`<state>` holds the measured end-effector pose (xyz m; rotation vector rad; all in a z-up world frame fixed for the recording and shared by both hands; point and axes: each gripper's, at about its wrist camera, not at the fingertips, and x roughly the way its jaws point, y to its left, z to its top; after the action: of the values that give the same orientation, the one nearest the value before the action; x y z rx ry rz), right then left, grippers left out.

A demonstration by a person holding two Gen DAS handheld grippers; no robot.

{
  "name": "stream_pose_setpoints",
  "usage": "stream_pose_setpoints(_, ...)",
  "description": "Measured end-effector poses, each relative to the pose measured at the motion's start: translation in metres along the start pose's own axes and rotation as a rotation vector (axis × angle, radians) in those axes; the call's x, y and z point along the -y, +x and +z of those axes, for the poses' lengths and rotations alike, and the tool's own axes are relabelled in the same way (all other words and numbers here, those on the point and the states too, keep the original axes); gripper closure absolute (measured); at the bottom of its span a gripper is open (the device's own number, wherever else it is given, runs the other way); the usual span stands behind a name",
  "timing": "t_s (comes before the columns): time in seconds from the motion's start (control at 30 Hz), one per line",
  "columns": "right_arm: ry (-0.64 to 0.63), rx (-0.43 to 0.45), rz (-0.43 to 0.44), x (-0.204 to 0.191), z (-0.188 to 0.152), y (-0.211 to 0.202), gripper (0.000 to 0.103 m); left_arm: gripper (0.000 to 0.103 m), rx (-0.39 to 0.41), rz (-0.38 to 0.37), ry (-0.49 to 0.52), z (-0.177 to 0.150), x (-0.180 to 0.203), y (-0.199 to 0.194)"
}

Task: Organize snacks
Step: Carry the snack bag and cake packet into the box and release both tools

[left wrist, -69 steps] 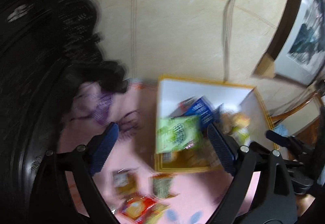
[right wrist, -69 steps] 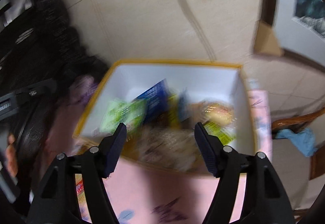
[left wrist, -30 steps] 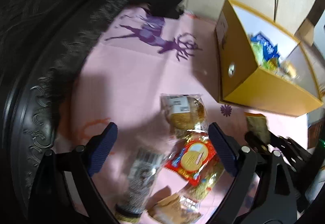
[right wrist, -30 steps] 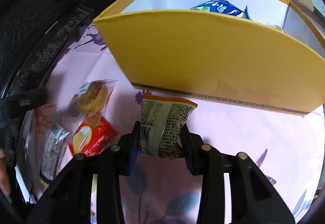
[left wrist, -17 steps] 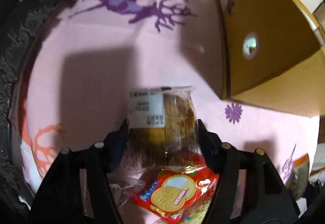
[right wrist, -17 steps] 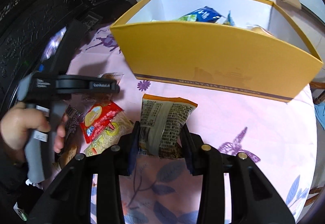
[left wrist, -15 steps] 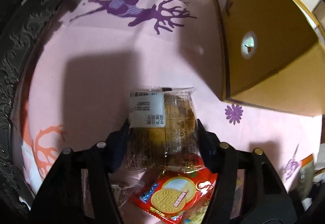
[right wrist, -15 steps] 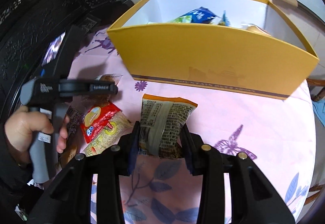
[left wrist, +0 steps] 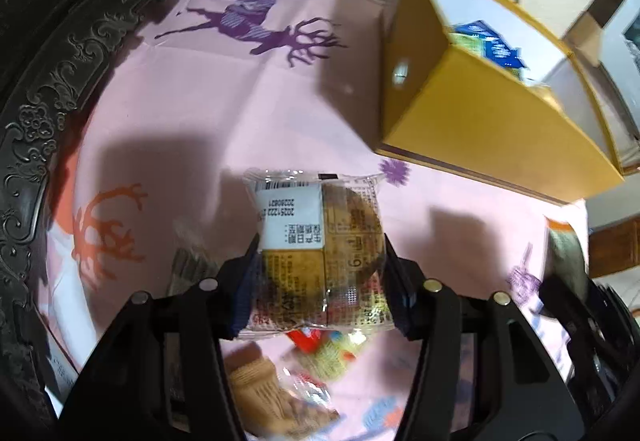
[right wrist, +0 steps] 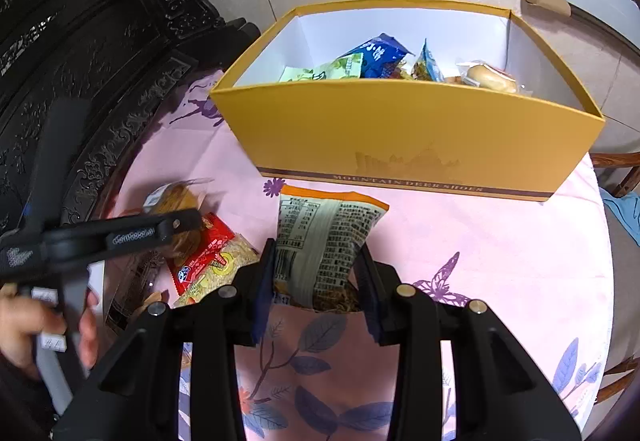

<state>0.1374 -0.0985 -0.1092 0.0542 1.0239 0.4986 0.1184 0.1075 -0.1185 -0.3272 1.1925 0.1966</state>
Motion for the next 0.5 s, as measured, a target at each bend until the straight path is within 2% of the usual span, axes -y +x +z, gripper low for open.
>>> stream_pose_setpoints(0.27,0.037,0.061,-0.023,0.016,0.014,-0.026,0.065,0.048,0.040,-0.076,0.045,0.008,0.032,-0.030)
stream_pose_setpoints(0.5,0.077,0.119,-0.044,0.045,0.060,-0.047,0.065,0.048,0.119,-0.133,0.131,0.054,0.084,-0.057)
